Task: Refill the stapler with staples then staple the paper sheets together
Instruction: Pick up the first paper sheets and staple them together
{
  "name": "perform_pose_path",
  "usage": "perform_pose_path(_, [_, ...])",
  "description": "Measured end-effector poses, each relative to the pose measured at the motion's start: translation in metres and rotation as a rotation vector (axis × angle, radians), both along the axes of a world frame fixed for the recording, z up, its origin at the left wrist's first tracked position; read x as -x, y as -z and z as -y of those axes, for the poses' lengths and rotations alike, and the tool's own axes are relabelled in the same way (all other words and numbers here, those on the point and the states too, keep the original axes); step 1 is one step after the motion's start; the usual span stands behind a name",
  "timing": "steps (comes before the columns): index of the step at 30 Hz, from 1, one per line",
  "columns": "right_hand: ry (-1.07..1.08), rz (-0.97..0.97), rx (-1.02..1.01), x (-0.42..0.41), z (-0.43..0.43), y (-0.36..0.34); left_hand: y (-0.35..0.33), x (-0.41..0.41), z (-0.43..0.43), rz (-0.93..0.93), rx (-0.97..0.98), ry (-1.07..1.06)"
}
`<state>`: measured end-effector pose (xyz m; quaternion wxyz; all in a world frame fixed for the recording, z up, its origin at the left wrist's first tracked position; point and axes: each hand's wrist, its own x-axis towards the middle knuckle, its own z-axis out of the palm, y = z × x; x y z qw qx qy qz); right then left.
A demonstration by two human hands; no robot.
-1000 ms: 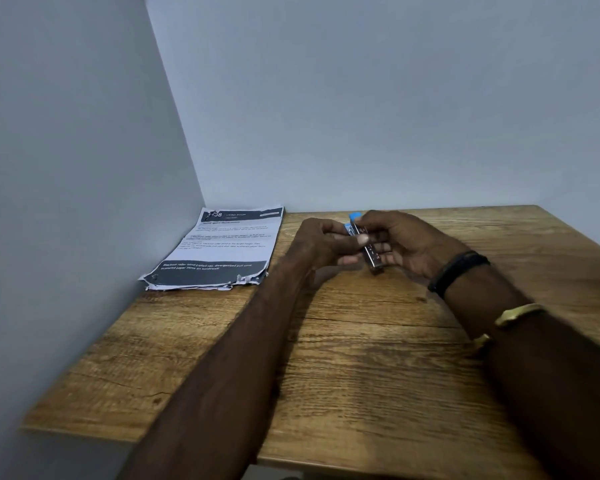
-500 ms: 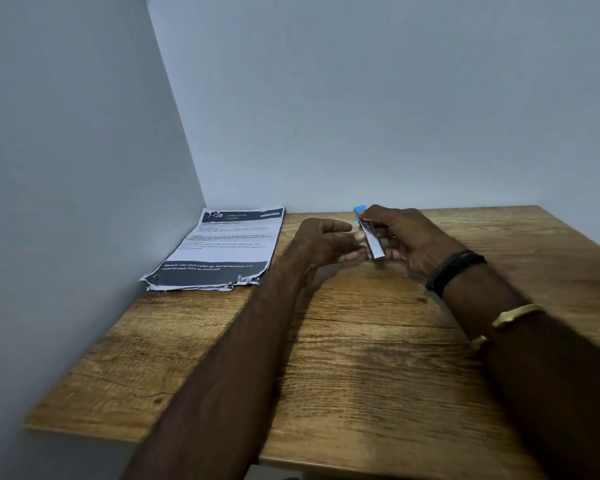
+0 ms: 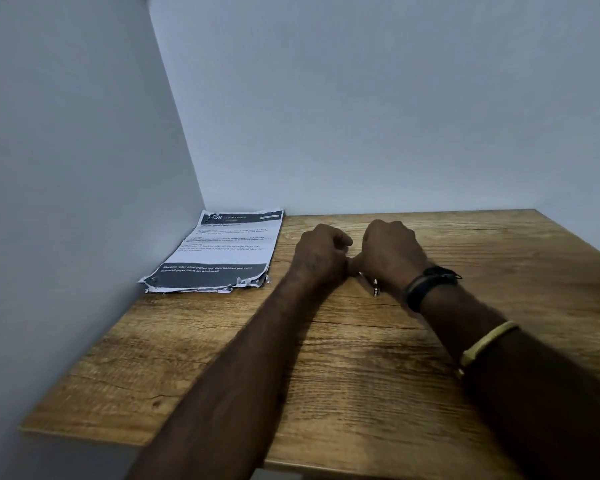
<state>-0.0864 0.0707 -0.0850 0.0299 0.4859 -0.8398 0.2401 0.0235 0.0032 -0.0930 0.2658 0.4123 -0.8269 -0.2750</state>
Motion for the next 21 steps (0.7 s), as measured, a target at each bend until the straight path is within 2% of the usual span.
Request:
perform_pose_path(5, [0.0, -0.015, -0.038, -0.0012, -0.0008, -0.0008, 0.0013, 0.0008, -0.0009, 0.027, 0.048, -0.006])
perform_pose_path(9, [-0.032, -0.13, -0.046, 0.0017, -0.003, -0.0023, 0.0017, 0.0014, 0.0007, 0.022, 0.063, -0.019])
perform_pose_path(12, [-0.08, -0.109, -0.108, 0.002, -0.0033, 0.0016, 0.0019, 0.0009, 0.001, 0.036, 0.057, -0.016])
perform_pose_path(21, [-0.067, -0.184, -0.045, -0.0032, -0.0037, 0.0, 0.0045, -0.003, -0.0016, -0.01, 0.052, -0.019])
